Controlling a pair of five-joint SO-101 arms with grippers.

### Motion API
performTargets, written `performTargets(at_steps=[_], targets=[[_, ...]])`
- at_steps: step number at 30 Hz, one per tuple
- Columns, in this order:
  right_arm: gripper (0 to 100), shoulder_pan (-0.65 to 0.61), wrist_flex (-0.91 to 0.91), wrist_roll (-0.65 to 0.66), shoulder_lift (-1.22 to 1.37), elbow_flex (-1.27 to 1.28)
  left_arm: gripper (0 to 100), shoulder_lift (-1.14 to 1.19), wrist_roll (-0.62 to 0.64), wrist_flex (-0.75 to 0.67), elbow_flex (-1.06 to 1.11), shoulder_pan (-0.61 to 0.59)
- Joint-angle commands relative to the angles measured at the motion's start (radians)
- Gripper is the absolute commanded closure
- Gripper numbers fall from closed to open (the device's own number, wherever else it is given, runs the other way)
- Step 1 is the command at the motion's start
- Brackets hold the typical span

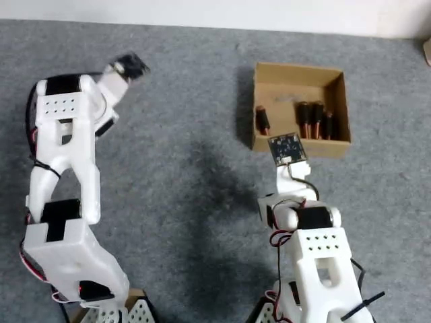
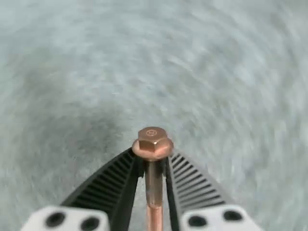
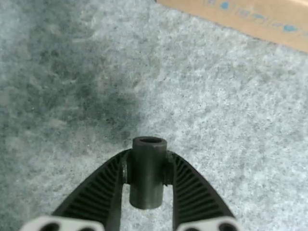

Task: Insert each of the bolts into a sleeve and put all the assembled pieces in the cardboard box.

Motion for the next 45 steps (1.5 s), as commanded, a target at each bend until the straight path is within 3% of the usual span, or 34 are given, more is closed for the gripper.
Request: performTargets(at_steps=[1,6,8,14,20,33,39,45], targets=[[99.3,0.008,-0.019,0.011,-0.022,-0.004,99,-0.087,0.282,-0.051,-0.012,-0.008],[99.3,0.008,-0.019,0.011,-0.022,-0.004,99,-0.117,0.783,-0.074,-0.012,-0.001],[99.3,0.008,-0.019,0.011,-0.022,-0.004,99,-0.122,0.864,-0.061,-0.013,0.010],[99.3,0.007,-0.019,0.006,-0.022,-0.002,99,-0.216,0.781,-0.031,-0.008,0.076],[99.3,0.007,-0.019,0.005,-0.022,-0.002,99,-0.605,0.784,-0.006,0.018,0.096],[99.3,-0.087,-0.018,0.002,-0.022,-0.001,99,-1.543,0.783,0.009,0.596,0.102],[99.3,-0.105,-0.019,-0.104,-0.165,-0.001,99,-1.635,0.816,-0.114,0.886,0.110],[99.4,-0.237,-0.019,-0.091,-0.619,0.110,99,-1.635,0.985,-0.295,1.043,0.271]])
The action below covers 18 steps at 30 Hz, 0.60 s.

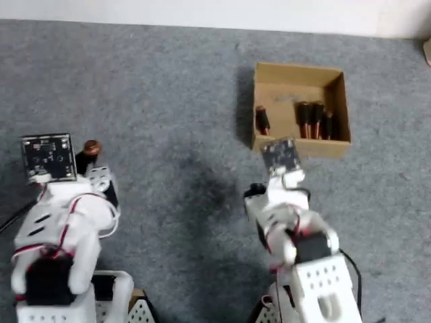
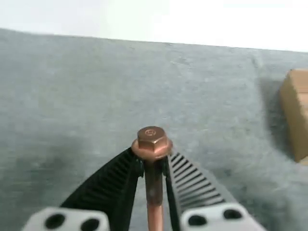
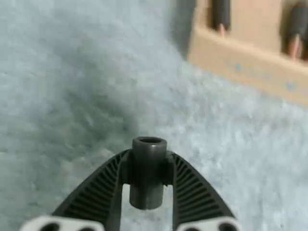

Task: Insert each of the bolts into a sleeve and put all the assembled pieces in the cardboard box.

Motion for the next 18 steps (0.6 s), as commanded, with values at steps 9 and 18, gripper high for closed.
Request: performTargets(at_steps=[9,18], targets=[[99.4,-0.160,-0.139,0.117,-0.499,0.223,99,-0.012,0.052,-0.443,0.067,0.346],[99.4,-0.346,-0.593,0.123,-0.556,0.401,99,-0.022,0.084,-0.812,0.173,0.522]])
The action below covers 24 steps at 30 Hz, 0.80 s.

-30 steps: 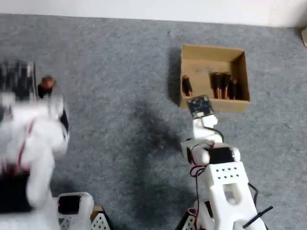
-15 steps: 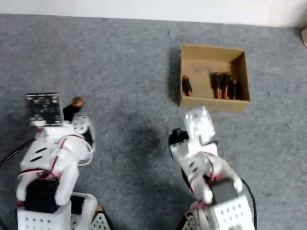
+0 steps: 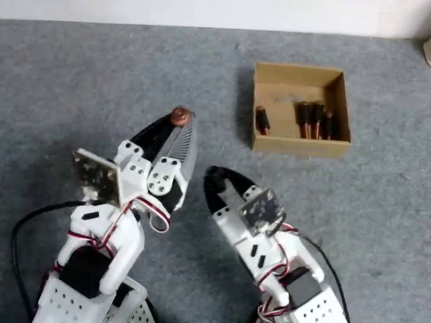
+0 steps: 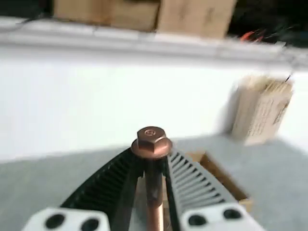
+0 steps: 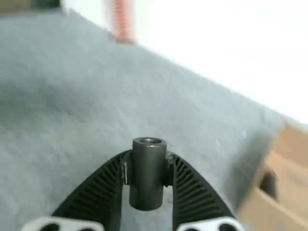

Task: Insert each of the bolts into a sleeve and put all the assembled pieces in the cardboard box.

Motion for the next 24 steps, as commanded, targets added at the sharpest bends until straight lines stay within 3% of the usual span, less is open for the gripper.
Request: performTargets(at_steps=[1,7,18,24], targets=[[99.4,-0.061,-0.111,0.015,-0.019,0.030,99,-0.018,0.083,-0.083,-0.004,0.027],[99.4,-0.036,-0.110,0.012,-0.019,0.042,99,-0.019,0.281,0.035,-0.031,-0.007],[99.4,0.045,-0.113,0.009,-0.019,0.067,99,-0.015,0.331,0.112,-0.022,-0.005],[99.4,0.044,-0.113,0.008,-0.019,0.061,99,-0.008,0.325,0.032,0.108,0.007]])
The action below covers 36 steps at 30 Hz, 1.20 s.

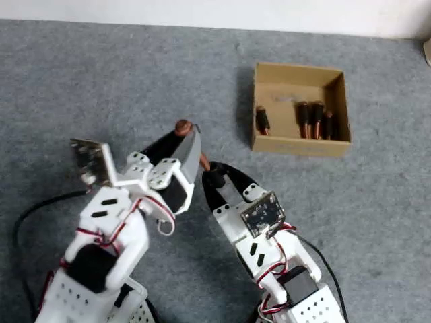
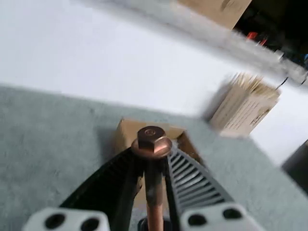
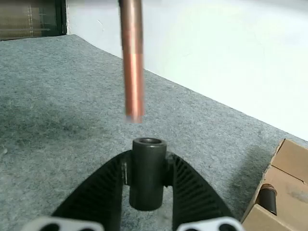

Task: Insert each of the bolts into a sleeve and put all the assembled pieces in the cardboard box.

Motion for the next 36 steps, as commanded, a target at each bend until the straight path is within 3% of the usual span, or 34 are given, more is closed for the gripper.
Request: performTargets(at_steps=[1,6,20,27,36], targets=[[99.4,0.008,-0.033,0.005,-0.015,0.007,99,-0.007,0.002,-0.104,0.048,0.010],[99.4,0.008,-0.033,0.005,-0.015,0.007,99,-0.007,0.000,-0.206,0.130,0.010],[99.4,-0.050,-0.033,0.012,-0.015,0.012,99,-0.007,0.002,-0.209,0.139,0.070],[99.4,0.044,-0.033,0.006,-0.015,0.007,99,-0.007,0.002,-0.201,0.202,0.088],[99.4,0.053,-0.033,0.006,-0.015,0.013,99,-0.007,-0.002,-0.204,0.208,0.108]])
